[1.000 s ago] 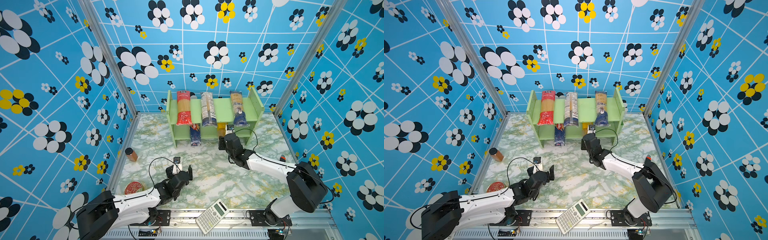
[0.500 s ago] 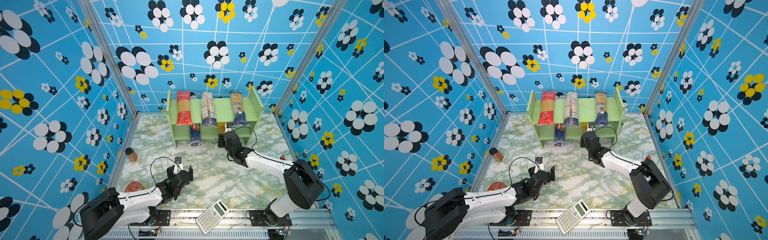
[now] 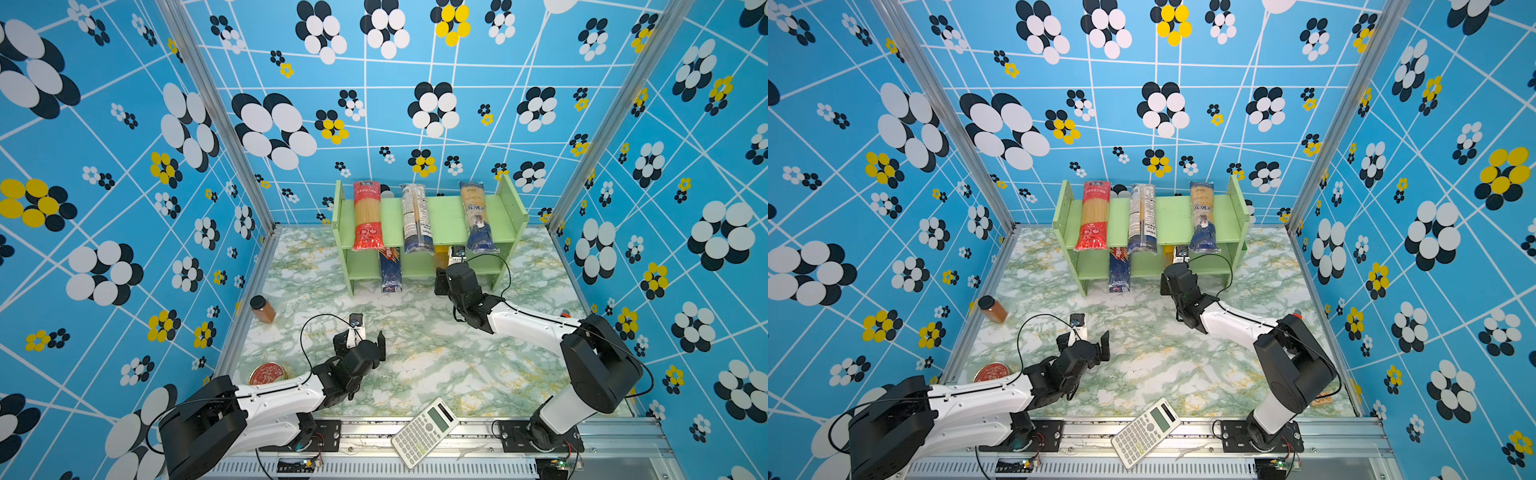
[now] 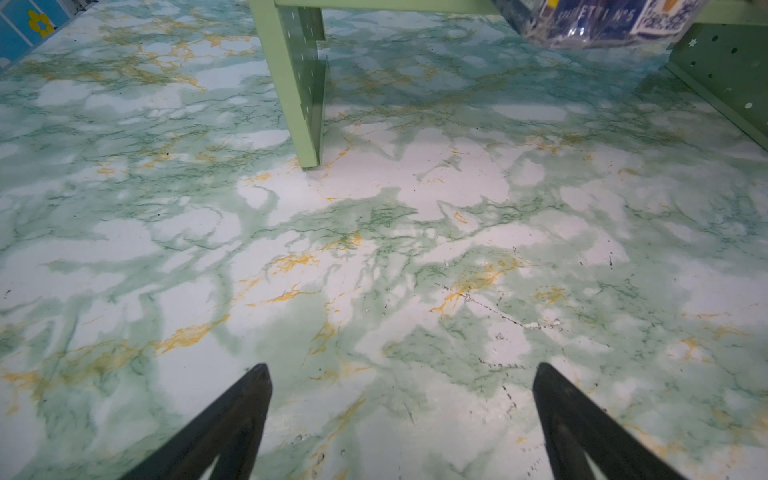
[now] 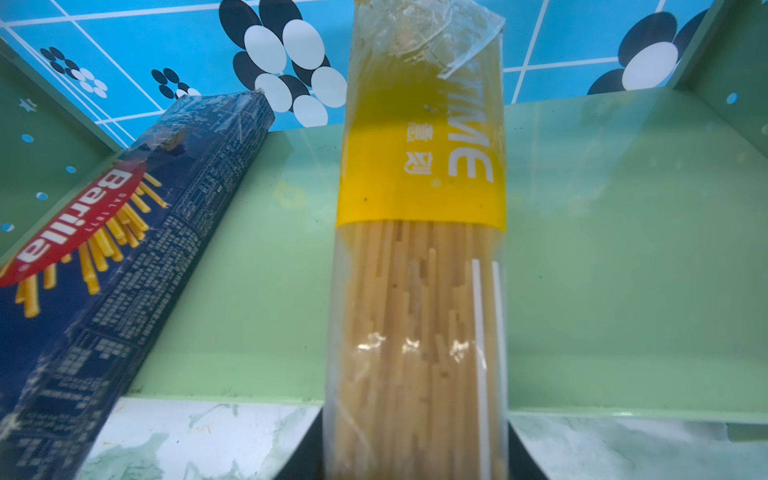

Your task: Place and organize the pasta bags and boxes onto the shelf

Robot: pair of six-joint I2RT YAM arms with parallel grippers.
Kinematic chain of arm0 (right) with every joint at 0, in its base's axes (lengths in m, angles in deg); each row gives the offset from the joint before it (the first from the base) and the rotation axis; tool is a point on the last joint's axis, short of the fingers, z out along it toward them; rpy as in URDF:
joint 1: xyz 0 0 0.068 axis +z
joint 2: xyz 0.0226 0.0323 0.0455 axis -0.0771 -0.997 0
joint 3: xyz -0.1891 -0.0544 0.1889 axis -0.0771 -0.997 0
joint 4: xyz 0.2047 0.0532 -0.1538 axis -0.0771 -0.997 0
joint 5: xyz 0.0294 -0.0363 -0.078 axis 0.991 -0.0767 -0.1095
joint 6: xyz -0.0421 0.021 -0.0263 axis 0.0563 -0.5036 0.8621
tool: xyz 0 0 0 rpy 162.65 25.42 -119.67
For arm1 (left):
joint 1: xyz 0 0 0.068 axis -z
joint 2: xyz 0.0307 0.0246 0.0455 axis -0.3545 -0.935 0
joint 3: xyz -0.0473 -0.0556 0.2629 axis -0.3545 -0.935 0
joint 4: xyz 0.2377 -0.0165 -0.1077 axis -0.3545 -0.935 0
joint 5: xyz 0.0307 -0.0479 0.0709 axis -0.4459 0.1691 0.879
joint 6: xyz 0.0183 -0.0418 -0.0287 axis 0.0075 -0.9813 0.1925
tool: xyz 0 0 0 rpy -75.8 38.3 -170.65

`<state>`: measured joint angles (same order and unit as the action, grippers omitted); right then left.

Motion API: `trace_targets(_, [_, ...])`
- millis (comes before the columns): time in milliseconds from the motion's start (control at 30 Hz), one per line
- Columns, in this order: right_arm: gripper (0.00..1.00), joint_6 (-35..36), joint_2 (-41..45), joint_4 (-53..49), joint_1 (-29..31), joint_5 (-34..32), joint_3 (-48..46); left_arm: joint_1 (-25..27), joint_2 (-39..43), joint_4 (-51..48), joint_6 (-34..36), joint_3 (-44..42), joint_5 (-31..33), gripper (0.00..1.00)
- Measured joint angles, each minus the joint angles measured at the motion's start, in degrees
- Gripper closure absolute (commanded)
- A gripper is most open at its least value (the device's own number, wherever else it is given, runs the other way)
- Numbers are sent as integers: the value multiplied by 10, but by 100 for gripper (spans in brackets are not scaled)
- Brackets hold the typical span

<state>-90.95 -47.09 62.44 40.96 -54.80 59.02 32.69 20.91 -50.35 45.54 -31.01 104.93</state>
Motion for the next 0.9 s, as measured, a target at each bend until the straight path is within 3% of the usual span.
trace_targets(133, [62, 1, 0, 0, 0, 0, 0, -3, 3, 0, 0, 0, 0, 1])
trace_targets(300, [52, 1, 0, 0, 0, 0, 0, -3, 6, -2, 0, 0, 0, 1])
trace_targets(900, [37, 0, 0, 26, -2, -9, -3, -3, 24, -14, 0, 0, 0, 1])
